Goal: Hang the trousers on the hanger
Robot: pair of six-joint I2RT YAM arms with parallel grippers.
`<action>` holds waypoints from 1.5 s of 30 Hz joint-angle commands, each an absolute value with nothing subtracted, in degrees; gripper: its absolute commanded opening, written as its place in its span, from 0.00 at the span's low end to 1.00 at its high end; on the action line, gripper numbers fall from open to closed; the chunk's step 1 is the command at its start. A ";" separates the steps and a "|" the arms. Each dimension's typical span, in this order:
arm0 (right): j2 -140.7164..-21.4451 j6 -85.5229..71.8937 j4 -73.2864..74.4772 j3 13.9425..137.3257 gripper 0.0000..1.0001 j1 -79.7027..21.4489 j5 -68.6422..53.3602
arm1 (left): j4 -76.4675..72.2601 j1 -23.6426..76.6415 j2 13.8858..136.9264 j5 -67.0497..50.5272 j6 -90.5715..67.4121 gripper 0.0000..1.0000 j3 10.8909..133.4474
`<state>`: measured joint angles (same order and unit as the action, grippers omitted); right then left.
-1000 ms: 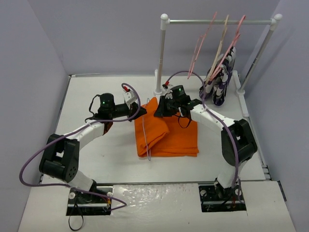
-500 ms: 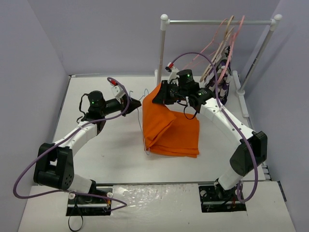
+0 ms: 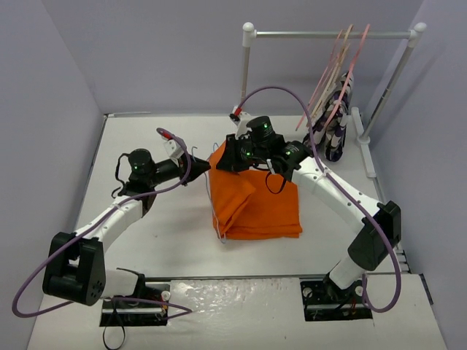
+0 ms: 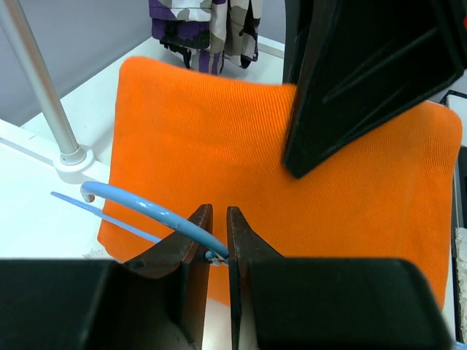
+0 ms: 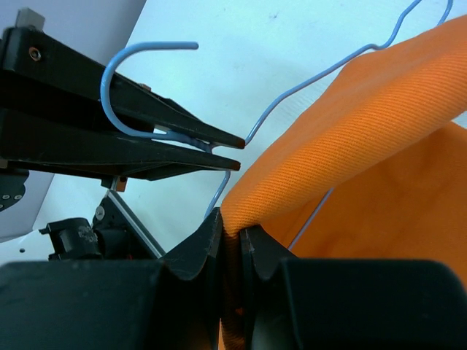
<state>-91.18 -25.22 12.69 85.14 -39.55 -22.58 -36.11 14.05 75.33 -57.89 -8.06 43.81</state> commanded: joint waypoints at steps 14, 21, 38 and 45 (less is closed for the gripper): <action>-87.35 -24.84 8.81 100.10 0.00 -39.14 -18.93 | -41.13 13.45 68.37 -52.97 -9.50 0.01 42.15; -86.05 -24.63 9.28 100.52 0.00 -39.20 -17.99 | -40.76 13.45 67.89 -47.03 -12.86 0.00 41.37; -84.46 -24.29 9.31 99.80 0.00 -39.82 -14.58 | -25.98 19.39 58.18 -24.86 -19.00 0.00 42.53; -83.19 -23.77 7.96 97.75 0.00 -39.99 -12.39 | -23.71 22.00 57.22 -15.58 -20.64 0.00 42.05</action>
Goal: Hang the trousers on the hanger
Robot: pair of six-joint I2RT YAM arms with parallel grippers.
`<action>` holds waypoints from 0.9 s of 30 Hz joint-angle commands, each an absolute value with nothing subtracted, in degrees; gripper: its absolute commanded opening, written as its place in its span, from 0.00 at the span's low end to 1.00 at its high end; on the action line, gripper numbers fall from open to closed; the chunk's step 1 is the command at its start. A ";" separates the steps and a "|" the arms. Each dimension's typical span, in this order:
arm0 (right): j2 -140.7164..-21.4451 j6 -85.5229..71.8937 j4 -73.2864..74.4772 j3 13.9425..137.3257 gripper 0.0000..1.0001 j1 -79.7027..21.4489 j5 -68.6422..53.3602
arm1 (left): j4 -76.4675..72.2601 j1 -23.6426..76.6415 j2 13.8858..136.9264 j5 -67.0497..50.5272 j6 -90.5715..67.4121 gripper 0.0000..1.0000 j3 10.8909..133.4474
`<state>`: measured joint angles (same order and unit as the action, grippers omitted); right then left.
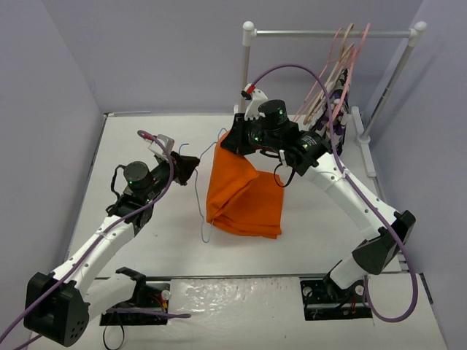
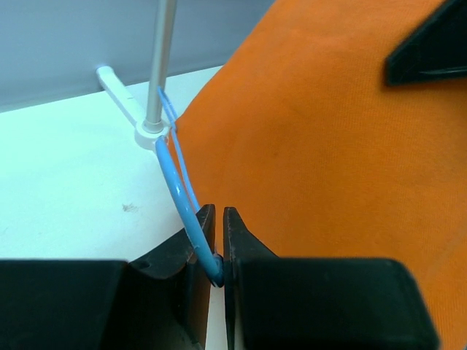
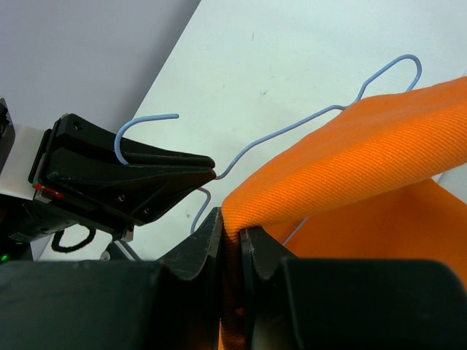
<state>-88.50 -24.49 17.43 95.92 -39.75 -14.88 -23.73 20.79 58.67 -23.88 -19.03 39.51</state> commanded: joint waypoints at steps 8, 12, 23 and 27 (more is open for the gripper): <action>-83.90 -24.17 6.02 97.47 0.00 -40.48 -13.57 | -20.67 27.22 58.60 -4.53 -23.03 0.00 43.15; -83.72 -23.82 5.28 96.82 0.00 -40.65 -13.32 | -19.96 28.52 58.84 0.11 -24.47 0.00 43.81; -80.11 -22.26 4.66 91.41 0.00 -40.48 -11.13 | -14.16 28.56 62.09 2.67 -23.88 0.00 47.94; -79.33 -21.50 4.66 91.07 0.00 -40.52 -11.14 | -10.86 28.56 63.44 5.70 -25.89 0.00 48.90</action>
<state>-84.86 -23.03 14.00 89.67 -40.34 -12.61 -13.10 28.57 62.54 0.20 -24.70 44.34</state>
